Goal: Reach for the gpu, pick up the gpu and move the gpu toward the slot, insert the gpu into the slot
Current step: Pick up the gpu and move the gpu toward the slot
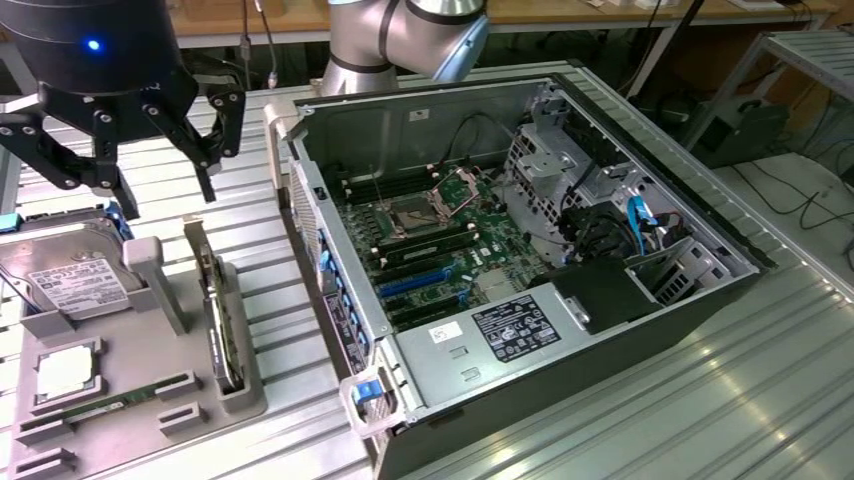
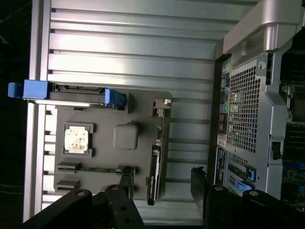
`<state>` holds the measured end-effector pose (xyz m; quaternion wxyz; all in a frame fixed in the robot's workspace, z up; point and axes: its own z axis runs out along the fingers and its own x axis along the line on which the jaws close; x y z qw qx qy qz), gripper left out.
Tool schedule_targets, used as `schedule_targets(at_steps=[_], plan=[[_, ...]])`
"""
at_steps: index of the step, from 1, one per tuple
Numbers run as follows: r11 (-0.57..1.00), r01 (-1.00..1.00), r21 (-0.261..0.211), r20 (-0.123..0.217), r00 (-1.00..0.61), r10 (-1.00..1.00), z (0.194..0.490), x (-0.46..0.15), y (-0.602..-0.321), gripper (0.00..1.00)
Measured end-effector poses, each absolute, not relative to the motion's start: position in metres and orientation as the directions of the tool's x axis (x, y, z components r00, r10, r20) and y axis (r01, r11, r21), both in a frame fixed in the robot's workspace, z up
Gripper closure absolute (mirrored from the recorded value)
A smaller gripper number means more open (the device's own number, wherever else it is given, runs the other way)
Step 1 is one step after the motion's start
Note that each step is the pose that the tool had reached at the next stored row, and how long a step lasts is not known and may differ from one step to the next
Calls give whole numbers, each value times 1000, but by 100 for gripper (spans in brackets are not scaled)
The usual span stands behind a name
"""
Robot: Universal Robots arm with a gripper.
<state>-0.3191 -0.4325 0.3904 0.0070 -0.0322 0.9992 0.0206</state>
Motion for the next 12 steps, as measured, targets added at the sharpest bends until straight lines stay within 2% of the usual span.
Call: schedule_targets(at_steps=[12], plan=[[997, -65, 37, -11, -998, -64, 390, -319, -441, 40]])
